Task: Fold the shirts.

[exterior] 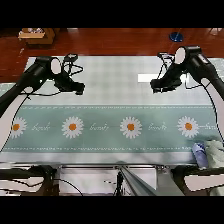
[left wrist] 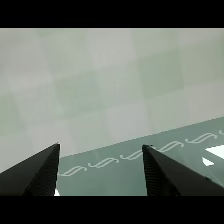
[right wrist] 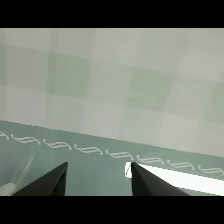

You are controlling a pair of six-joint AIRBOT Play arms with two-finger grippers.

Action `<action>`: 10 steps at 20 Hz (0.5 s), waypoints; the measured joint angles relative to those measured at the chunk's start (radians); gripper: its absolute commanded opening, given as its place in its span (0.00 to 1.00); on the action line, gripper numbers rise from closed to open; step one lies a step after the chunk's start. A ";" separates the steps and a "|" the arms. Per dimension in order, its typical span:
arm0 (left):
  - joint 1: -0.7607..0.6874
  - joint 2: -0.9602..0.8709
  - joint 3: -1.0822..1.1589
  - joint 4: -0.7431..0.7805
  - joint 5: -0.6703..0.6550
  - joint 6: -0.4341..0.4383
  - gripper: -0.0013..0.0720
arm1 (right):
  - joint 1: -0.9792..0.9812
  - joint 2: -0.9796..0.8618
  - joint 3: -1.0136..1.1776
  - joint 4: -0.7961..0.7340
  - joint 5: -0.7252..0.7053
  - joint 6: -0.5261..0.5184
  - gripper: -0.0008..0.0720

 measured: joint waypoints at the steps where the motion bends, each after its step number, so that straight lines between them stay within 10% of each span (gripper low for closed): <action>1: 0.000 -0.003 0.000 0.001 0.000 -0.001 0.86 | 0.001 0.000 0.000 -0.001 0.000 0.004 0.66; 10: 0.000 -0.018 0.000 0.005 -0.003 -0.008 0.86 | 0.003 -0.001 0.000 -0.016 -0.001 0.017 0.66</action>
